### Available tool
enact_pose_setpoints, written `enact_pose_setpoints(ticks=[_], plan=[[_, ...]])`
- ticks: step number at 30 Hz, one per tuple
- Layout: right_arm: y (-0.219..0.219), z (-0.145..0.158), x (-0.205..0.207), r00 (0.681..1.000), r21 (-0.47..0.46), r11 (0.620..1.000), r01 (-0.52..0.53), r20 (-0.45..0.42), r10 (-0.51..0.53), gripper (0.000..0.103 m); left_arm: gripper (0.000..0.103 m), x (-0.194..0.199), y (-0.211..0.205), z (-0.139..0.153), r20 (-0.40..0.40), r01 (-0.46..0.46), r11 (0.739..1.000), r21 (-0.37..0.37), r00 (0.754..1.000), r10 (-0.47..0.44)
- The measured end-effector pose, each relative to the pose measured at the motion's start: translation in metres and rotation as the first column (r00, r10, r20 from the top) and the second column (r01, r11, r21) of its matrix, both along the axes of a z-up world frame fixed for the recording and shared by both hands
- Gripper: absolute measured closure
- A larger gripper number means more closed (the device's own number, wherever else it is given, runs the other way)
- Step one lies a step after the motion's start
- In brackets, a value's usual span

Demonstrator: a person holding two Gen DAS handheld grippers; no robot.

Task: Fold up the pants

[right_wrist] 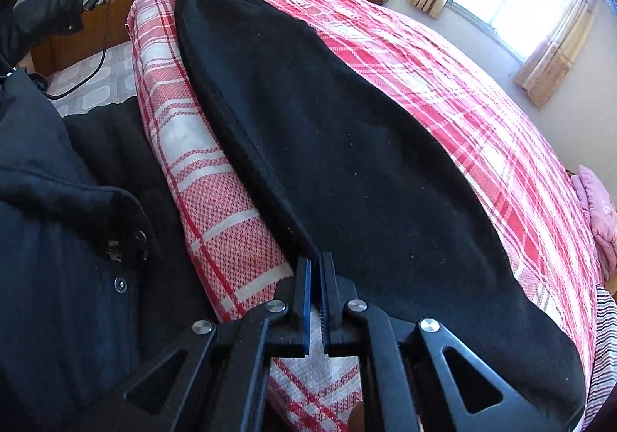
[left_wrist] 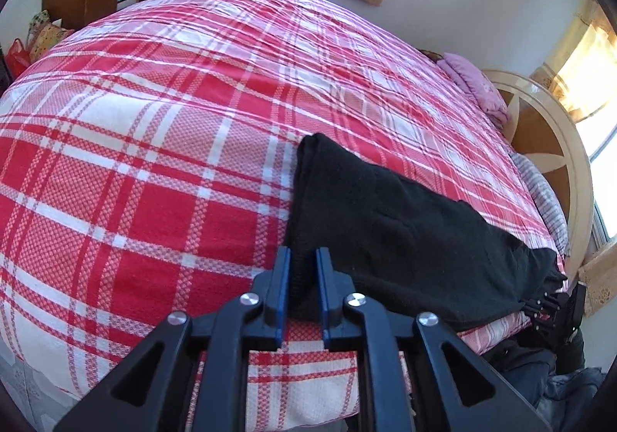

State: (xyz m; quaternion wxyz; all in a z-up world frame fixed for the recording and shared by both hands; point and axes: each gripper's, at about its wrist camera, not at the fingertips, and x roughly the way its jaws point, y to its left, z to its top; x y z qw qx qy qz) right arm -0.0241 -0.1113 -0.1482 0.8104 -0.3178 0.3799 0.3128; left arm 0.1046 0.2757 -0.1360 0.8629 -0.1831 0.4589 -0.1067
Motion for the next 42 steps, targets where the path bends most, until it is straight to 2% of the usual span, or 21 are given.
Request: enact_pose_setpoints(ticks=[2,7,9,12,13,14,15,16,17,19,22,23,24,27,28,30,31,33,36,38,42], plan=[[-0.002,0.003,0.001,1.0,0.004,1.0,-0.002,-0.01,0.002,0.097,0.081,-0.001,0.002,0.008,0.01,-0.032,0.999,0.034,0.999,0.031],[-0.03,0.019,0.001,0.998,0.072,0.996,0.053,-0.032,-0.051,0.096,0.052,-0.018,-0.007,0.042,0.107,-0.096,0.981,0.166,0.991,0.079],[-0.044,0.025,-0.002,0.996,0.105,0.991,0.086,-0.029,-0.084,0.096,0.047,-0.022,-0.022,0.053,0.143,-0.087,0.974,0.207,0.988,0.058],[-0.07,0.035,-0.007,0.986,0.138,0.976,0.167,-0.005,-0.168,0.094,0.042,-0.019,-0.065,0.065,0.178,0.001,0.974,0.225,0.983,-0.042],[-0.079,0.038,-0.01,0.98,0.149,0.97,0.194,0.006,-0.197,0.088,0.042,-0.015,-0.091,0.065,0.174,0.062,0.972,0.228,0.979,-0.103],[-0.091,0.043,-0.012,0.973,0.167,0.96,0.226,0.014,-0.232,0.074,0.042,-0.011,-0.114,0.065,0.169,0.115,0.964,0.238,0.973,-0.158],[-0.106,0.049,-0.013,0.96,0.194,0.943,0.269,0.02,-0.278,0.065,0.042,-0.007,-0.134,0.066,0.169,0.163,0.954,0.25,0.963,-0.209],[-0.123,0.055,-0.015,0.943,0.228,0.92,0.317,0.03,-0.333,0.052,0.042,-0.003,-0.165,0.065,0.166,0.228,0.937,0.264,0.946,-0.277],[-0.135,0.06,-0.015,0.93,0.251,0.904,0.346,0.037,-0.366,0.05,0.042,0.001,-0.196,0.063,0.16,0.295,0.916,0.27,0.925,-0.345],[-0.17,0.072,-0.018,0.875,0.296,0.843,0.448,0.048,-0.482,0.05,0.042,0.005,-0.252,0.06,0.152,0.412,0.869,0.272,0.874,-0.462],[-0.209,0.083,-0.022,0.793,0.344,0.752,0.563,0.035,-0.609,0.05,0.042,0.003,-0.338,0.052,0.128,0.574,0.766,0.289,0.77,-0.625],[-0.224,0.087,-0.024,0.762,0.372,0.711,0.597,0.016,-0.648,0.05,0.042,0.002,-0.361,0.049,0.118,0.614,0.734,0.288,0.738,-0.664],[-0.241,0.092,-0.027,0.728,0.408,0.662,0.629,-0.009,-0.686,0.05,0.042,0.0,-0.391,0.043,0.104,0.661,0.69,0.294,0.696,-0.711],[-0.281,0.102,-0.036,0.647,0.508,0.526,0.683,-0.085,-0.758,0.05,0.042,-0.014,-0.447,0.031,0.082,0.734,0.594,0.329,0.605,-0.792],[-0.293,0.105,-0.037,0.624,0.53,0.482,0.698,-0.119,-0.773,0.05,0.042,-0.018,-0.459,0.027,0.074,0.748,0.575,0.331,0.587,-0.806],[-0.306,0.106,-0.039,0.597,0.553,0.427,0.716,-0.168,-0.784,0.05,0.042,-0.022,-0.475,0.018,0.071,0.77,0.555,0.316,0.564,-0.823],[-0.313,0.106,-0.04,0.58,0.561,0.397,0.726,-0.19,-0.792,0.05,0.042,-0.023,-0.479,0.014,0.071,0.769,0.558,0.313,0.567,-0.821],[-0.318,0.105,-0.041,0.551,0.563,0.357,0.746,-0.22,-0.805,0.05,0.042,-0.019,-0.475,0.002,0.06,0.756,0.587,0.29,0.598,-0.799],[-0.331,0.098,-0.041,0.525,0.573,0.296,0.764,-0.286,-0.801,0.051,0.042,-0.013,-0.459,-0.007,0.084,0.741,0.642,0.196,0.64,-0.764],[-0.335,0.092,-0.039,0.523,0.573,0.275,0.772,-0.327,-0.787,0.051,0.042,-0.014,-0.453,-0.005,0.09,0.734,0.656,0.173,0.652,-0.753],[-0.333,0.079,-0.03,0.52,0.557,0.256,0.79,-0.388,-0.761,0.052,0.042,-0.021,-0.45,-0.008,0.103,0.724,0.668,0.172,0.661,-0.743]])
